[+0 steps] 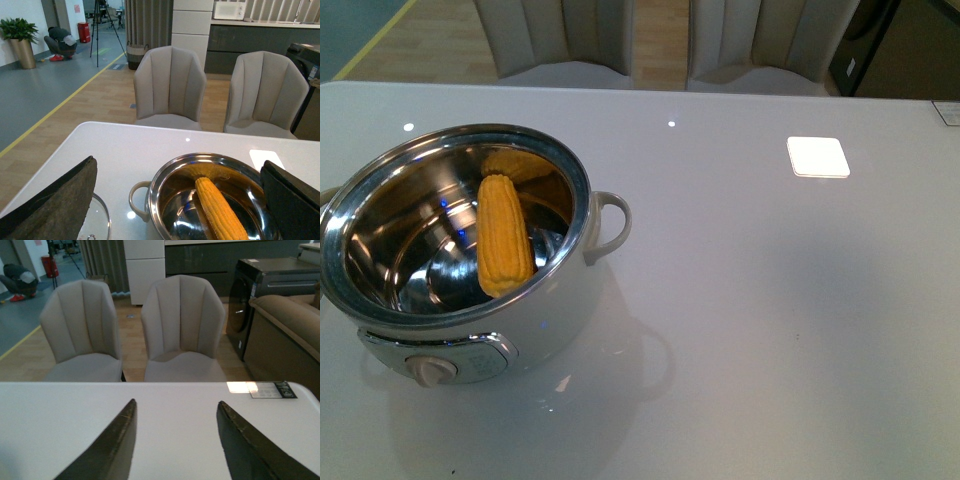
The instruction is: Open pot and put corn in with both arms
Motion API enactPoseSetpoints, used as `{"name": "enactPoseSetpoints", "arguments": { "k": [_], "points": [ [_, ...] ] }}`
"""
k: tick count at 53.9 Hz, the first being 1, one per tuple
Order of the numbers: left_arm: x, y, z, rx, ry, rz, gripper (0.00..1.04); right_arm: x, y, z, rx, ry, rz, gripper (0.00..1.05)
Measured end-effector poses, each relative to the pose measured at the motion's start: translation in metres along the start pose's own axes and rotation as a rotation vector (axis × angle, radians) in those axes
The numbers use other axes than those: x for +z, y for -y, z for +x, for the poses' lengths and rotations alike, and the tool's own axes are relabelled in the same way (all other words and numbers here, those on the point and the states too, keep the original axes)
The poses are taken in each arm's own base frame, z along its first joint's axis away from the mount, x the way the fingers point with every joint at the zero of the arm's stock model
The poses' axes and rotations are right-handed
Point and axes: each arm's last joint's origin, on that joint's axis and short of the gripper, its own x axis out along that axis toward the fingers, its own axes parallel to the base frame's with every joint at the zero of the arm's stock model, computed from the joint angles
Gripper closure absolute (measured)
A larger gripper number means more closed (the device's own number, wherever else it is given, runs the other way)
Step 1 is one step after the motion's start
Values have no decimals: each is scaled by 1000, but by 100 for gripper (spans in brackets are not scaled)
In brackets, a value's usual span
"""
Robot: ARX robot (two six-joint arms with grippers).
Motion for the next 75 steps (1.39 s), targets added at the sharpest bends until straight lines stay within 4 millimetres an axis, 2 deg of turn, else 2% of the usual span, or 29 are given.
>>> {"name": "enactPoseSetpoints", "arguments": {
  "k": [5, 12, 17, 28, 33, 49, 75],
  "points": [
    [0, 0, 0, 0, 0, 0, 7, -7, 5, -12, -7, -7, -9, 73],
    [0, 0, 0, 0, 0, 0, 7, -16, 11, -32, 8, -16, -24, 103],
    [0, 0, 0, 0, 0, 0, 7, -19, 21, -44, -6, -14, -26, 103],
    [0, 0, 0, 0, 0, 0, 7, -25, 22, -61, -3, -15, -26, 103],
    [0, 0, 0, 0, 0, 0, 7, -34, 22, -68, -3, -13, -26, 103],
    [0, 0, 0, 0, 0, 0, 7, -27, 22, -84, -3, 8, -26, 103],
    [0, 0, 0, 0, 0, 0, 7, -25, 22, -97, -3, 17, -26, 103]
  ]
}}
